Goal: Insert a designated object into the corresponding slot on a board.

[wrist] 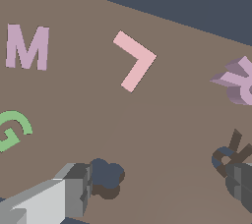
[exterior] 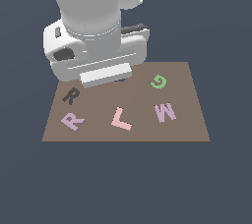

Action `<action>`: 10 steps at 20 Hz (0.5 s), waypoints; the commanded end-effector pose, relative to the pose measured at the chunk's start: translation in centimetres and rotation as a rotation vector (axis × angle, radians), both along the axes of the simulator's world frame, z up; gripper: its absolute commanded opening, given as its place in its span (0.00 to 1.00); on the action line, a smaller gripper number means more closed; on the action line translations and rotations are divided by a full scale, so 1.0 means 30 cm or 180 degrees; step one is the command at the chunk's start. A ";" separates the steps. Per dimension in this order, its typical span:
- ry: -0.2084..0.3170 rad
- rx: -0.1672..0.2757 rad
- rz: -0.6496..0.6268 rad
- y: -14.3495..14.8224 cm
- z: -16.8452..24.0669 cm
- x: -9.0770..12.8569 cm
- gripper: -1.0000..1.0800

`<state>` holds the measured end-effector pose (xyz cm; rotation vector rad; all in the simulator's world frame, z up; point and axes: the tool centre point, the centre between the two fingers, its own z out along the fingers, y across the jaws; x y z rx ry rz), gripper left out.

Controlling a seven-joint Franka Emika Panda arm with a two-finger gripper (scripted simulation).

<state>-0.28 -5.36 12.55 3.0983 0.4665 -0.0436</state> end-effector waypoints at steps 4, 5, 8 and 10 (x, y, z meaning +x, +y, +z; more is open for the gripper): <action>-0.0014 0.0014 0.0475 -0.092 -0.053 0.037 0.96; -0.0017 0.0017 0.0570 -0.109 -0.063 0.047 0.96; -0.0026 0.0026 0.0860 -0.160 -0.095 0.079 0.96; -0.0031 0.0032 0.1049 -0.192 -0.116 0.103 0.96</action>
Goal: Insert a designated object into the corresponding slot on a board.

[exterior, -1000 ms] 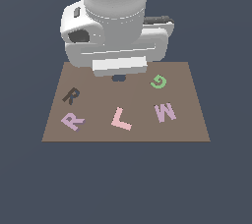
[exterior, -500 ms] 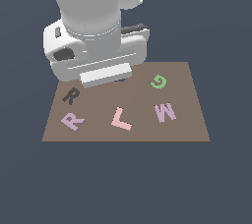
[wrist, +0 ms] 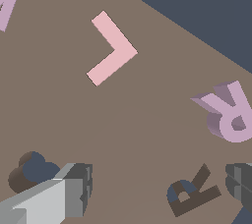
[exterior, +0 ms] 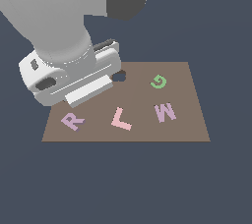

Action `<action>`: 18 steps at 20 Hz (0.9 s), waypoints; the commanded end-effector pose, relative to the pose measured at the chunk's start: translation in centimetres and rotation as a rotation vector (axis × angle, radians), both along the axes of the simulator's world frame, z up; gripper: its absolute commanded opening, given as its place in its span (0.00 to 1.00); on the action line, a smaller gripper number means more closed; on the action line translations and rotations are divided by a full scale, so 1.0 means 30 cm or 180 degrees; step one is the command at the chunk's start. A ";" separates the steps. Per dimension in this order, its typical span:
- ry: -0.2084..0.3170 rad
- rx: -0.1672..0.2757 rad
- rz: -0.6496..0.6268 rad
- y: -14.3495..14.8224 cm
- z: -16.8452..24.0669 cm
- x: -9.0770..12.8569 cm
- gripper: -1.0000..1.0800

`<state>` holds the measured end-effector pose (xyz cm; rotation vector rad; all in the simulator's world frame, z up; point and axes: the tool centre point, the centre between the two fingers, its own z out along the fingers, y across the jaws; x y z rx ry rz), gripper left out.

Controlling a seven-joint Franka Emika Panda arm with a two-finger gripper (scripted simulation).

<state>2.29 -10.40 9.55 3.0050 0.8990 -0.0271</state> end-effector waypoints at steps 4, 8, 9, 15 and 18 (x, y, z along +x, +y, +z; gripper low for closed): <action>-0.0016 0.0015 0.0495 -0.077 -0.054 0.067 0.96; -0.0025 0.0024 0.0790 -0.117 -0.086 0.114 0.96; -0.0027 0.0026 0.0856 -0.125 -0.094 0.125 0.96; -0.0035 0.0034 0.1175 -0.159 -0.128 0.183 0.96; -0.0038 0.0037 0.1286 -0.169 -0.139 0.204 0.96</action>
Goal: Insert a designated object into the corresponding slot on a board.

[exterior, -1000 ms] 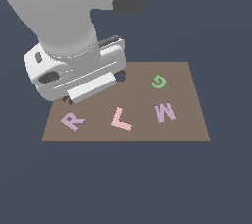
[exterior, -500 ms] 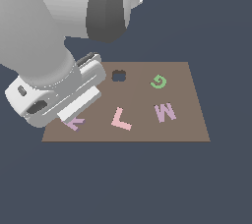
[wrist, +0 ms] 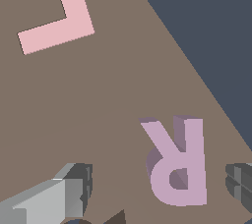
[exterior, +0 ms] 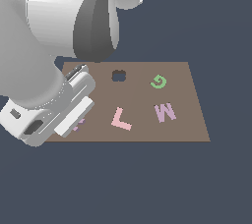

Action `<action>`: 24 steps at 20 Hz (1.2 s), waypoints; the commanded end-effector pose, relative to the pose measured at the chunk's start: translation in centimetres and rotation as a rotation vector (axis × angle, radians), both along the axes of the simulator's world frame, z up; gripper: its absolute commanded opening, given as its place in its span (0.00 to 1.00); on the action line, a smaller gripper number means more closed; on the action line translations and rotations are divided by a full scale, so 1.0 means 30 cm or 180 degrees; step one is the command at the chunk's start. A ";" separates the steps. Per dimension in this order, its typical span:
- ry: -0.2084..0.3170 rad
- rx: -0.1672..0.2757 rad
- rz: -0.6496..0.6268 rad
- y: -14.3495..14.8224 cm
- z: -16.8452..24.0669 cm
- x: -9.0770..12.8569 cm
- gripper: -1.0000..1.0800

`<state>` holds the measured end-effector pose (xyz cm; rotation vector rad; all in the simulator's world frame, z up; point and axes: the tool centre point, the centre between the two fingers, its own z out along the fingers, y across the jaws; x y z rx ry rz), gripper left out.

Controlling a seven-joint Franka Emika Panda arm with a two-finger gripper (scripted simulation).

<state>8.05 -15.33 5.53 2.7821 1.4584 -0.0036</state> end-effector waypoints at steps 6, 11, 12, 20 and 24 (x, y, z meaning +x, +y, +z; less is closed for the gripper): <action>-0.0006 0.0005 0.0188 -0.013 -0.018 0.037 0.96; -0.0006 0.0005 0.0199 -0.013 -0.019 0.040 0.96; -0.0006 0.0005 0.0192 -0.012 -0.019 0.039 0.96; -0.0006 0.0005 0.0188 -0.012 -0.058 0.038 0.96; -0.0006 0.0004 0.0186 -0.011 -0.085 0.037 0.96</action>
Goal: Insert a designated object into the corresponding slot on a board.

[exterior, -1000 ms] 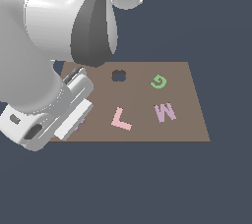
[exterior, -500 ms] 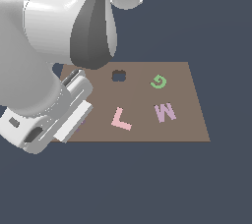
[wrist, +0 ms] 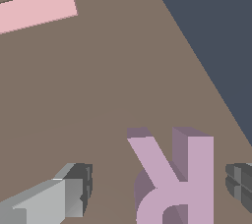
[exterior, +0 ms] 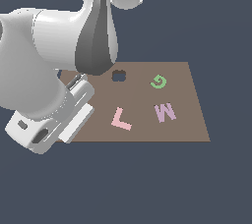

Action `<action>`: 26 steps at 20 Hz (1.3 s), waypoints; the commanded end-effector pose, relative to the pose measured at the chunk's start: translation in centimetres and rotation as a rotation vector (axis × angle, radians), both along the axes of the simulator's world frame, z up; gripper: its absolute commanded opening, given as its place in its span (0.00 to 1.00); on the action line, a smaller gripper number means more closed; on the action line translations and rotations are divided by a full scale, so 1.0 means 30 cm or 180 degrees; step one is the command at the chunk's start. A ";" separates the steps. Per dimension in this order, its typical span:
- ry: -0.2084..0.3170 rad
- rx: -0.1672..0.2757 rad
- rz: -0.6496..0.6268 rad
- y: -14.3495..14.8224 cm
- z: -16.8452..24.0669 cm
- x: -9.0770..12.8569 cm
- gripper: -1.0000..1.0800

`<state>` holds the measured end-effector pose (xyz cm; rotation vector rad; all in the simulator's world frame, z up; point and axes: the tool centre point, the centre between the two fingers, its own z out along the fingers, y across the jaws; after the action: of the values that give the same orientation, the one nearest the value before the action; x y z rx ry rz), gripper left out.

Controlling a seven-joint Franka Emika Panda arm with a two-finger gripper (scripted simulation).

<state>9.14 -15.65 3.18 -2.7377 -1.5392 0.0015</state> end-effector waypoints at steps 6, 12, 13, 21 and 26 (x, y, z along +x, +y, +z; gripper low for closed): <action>-0.0004 -0.0001 -0.0001 -0.001 -0.006 0.001 0.00; -0.0004 -0.0001 -0.0001 -0.001 -0.006 0.001 0.00; -0.0004 -0.0002 -0.0004 -0.001 -0.006 0.001 0.00; -0.0004 -0.0002 -0.0209 -0.014 -0.004 -0.006 0.00; -0.0005 -0.0002 -0.0505 -0.032 -0.002 -0.018 0.00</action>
<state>8.71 -16.42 3.08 -2.8315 -1.3610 0.0003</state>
